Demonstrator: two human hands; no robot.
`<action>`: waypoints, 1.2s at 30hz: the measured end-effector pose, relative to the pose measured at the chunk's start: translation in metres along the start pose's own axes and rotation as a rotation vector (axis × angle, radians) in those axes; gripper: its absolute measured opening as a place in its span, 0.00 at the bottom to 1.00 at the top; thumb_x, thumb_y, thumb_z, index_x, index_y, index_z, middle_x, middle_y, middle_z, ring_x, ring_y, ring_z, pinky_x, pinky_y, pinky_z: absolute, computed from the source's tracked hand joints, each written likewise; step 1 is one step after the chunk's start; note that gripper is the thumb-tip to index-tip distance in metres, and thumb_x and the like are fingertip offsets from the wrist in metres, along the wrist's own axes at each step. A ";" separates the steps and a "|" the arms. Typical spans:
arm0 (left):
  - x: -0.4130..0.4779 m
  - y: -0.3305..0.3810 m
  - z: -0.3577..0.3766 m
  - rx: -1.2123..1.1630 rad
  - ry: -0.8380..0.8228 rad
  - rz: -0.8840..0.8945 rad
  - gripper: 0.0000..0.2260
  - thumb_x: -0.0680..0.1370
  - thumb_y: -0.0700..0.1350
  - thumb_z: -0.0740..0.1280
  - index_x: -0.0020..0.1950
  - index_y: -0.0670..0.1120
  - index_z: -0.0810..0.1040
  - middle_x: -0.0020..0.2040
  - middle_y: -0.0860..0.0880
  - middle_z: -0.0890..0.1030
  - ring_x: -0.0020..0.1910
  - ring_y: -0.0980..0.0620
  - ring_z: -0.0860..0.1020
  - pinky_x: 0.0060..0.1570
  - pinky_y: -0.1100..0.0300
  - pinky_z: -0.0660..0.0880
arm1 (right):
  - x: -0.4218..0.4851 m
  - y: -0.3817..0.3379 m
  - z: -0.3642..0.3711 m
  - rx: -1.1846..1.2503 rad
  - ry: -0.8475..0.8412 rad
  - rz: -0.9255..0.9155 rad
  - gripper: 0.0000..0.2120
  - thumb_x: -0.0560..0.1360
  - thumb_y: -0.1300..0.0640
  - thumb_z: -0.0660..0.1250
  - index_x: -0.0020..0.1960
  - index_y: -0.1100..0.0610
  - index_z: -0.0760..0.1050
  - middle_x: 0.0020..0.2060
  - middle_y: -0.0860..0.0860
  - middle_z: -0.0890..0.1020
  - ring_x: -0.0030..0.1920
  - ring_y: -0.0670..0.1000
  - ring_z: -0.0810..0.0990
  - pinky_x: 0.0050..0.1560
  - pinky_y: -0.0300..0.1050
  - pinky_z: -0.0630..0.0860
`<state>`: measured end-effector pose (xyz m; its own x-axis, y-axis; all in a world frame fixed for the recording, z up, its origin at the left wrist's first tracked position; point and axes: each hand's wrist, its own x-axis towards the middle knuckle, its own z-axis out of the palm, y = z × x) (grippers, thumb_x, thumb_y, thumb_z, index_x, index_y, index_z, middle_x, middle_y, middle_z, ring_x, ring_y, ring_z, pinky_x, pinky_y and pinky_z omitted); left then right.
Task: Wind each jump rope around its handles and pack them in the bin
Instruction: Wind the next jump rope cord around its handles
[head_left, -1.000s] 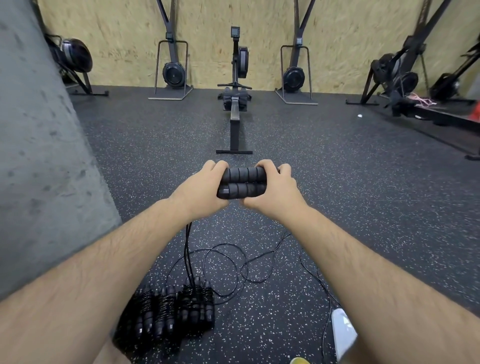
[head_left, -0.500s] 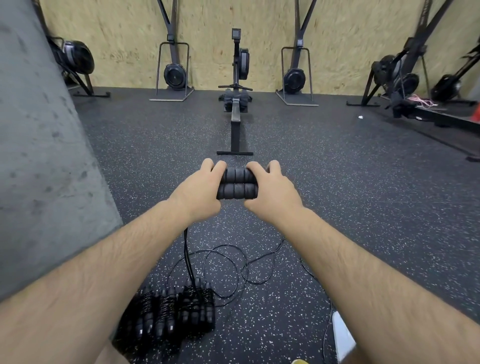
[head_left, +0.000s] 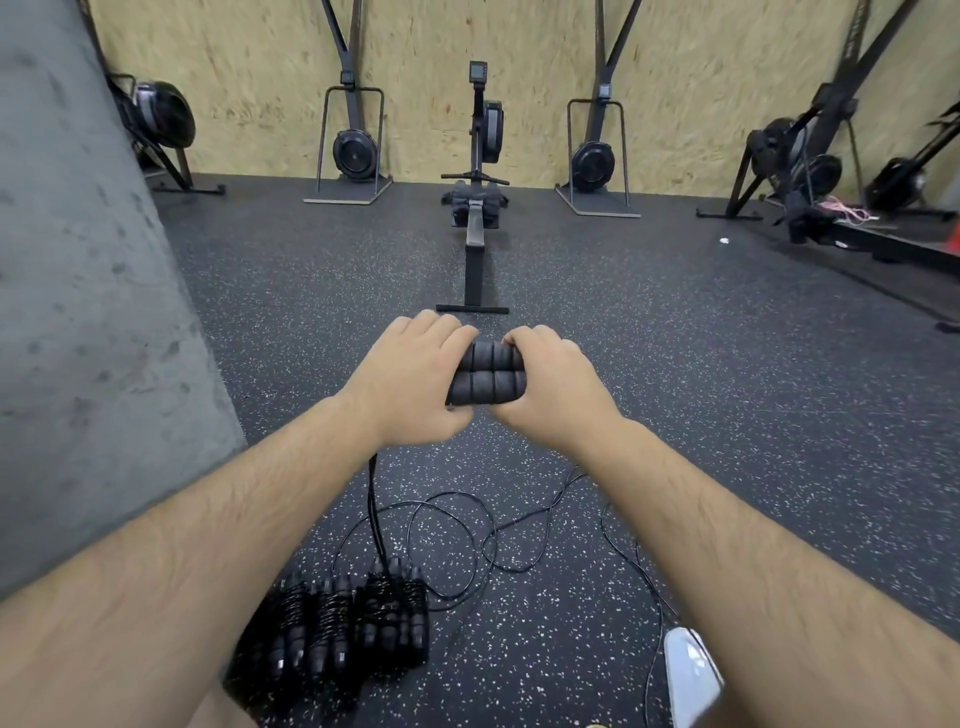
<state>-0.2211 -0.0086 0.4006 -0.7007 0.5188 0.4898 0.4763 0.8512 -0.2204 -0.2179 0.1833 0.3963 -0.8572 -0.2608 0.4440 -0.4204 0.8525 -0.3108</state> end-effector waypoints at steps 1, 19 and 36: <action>0.000 0.002 0.000 -0.011 -0.010 0.004 0.30 0.66 0.59 0.62 0.63 0.44 0.75 0.52 0.48 0.78 0.50 0.44 0.75 0.49 0.49 0.72 | 0.000 -0.001 0.001 -0.009 -0.007 -0.010 0.21 0.68 0.48 0.70 0.58 0.52 0.73 0.50 0.51 0.75 0.50 0.59 0.75 0.53 0.51 0.73; 0.015 0.005 -0.020 0.008 0.167 -0.081 0.20 0.68 0.53 0.70 0.54 0.43 0.76 0.44 0.45 0.78 0.40 0.39 0.78 0.36 0.49 0.74 | -0.020 -0.067 0.059 0.749 -0.591 0.255 0.35 0.72 0.46 0.75 0.74 0.49 0.64 0.68 0.45 0.73 0.67 0.47 0.72 0.59 0.42 0.67; -0.029 -0.045 -0.026 -0.074 0.145 0.060 0.31 0.73 0.58 0.66 0.75 0.51 0.72 0.46 0.48 0.78 0.41 0.42 0.79 0.39 0.53 0.76 | 0.009 -0.007 0.000 0.915 -0.547 0.288 0.13 0.79 0.58 0.65 0.38 0.54 0.82 0.28 0.47 0.68 0.28 0.46 0.61 0.31 0.41 0.57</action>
<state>-0.2083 -0.0642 0.4186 -0.5880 0.5474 0.5955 0.5568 0.8080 -0.1929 -0.2227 0.1747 0.4027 -0.8794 -0.4640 -0.1062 -0.0515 0.3146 -0.9478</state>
